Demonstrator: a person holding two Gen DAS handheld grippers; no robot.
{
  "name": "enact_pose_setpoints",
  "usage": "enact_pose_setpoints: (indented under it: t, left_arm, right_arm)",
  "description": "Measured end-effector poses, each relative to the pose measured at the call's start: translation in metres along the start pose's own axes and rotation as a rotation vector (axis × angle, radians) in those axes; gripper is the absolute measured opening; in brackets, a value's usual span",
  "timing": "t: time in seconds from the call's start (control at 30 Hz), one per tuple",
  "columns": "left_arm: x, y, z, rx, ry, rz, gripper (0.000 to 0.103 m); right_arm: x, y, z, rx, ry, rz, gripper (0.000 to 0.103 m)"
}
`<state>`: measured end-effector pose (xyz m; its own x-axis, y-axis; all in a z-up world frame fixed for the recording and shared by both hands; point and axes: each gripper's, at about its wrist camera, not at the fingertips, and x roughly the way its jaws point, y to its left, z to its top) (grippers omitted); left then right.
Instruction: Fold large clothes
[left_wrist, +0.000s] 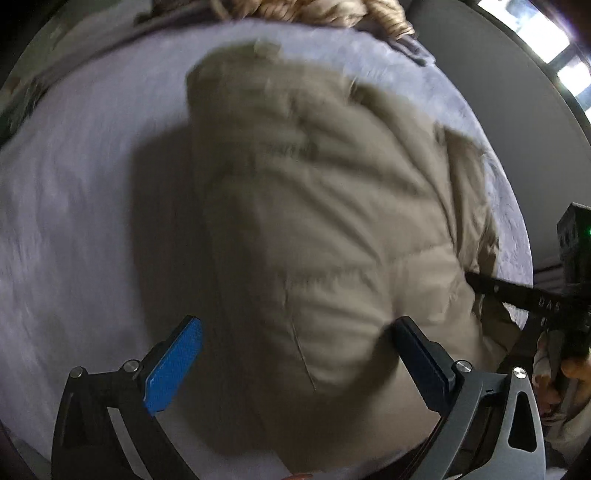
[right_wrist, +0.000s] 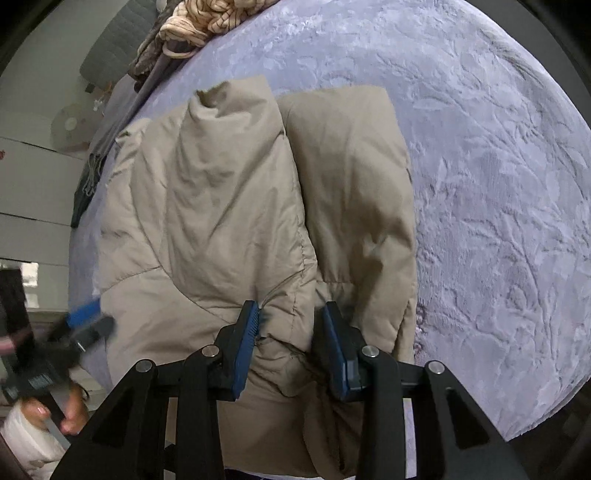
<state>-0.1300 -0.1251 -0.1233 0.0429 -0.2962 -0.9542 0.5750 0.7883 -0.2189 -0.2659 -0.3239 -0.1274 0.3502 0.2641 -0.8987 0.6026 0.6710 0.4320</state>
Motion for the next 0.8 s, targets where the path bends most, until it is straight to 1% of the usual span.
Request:
enact_pose_setpoints:
  t: [0.1, 0.27, 0.4, 0.47, 0.6, 0.77, 0.8]
  left_arm:
    - [-0.001, 0.004, -0.007, -0.059, -0.003, 0.002, 0.102]
    - [-0.015, -0.001, -0.009, -0.046, -0.033, 0.082, 0.102]
    - [-0.026, 0.0, -0.014, -0.067, -0.046, 0.125, 0.102]
    - [-0.03, 0.0, -0.017, -0.074, -0.05, 0.14, 0.102]
    - [-0.037, 0.004, -0.025, -0.076, -0.058, 0.158, 0.102]
    - [-0.04, 0.013, -0.031, -0.081, -0.055, 0.171, 0.102]
    - [-0.039, 0.014, -0.032, -0.077, -0.052, 0.172, 0.102]
  right_arm:
    - [0.005, 0.002, 0.001, -0.015, 0.017, -0.01, 0.039]
    - [-0.006, 0.004, 0.009, -0.017, 0.021, 0.018, 0.041]
    - [-0.021, 0.003, 0.007, -0.022, 0.007, 0.015, 0.047]
    - [-0.027, 0.005, 0.004, -0.02, 0.0, 0.014, 0.049]
    - [-0.036, 0.008, -0.008, -0.033, -0.025, 0.002, 0.056]
    - [-0.039, 0.015, -0.013, -0.017, -0.05, -0.01, 0.058]
    - [-0.04, 0.016, -0.015, -0.013, -0.055, -0.013, 0.061]
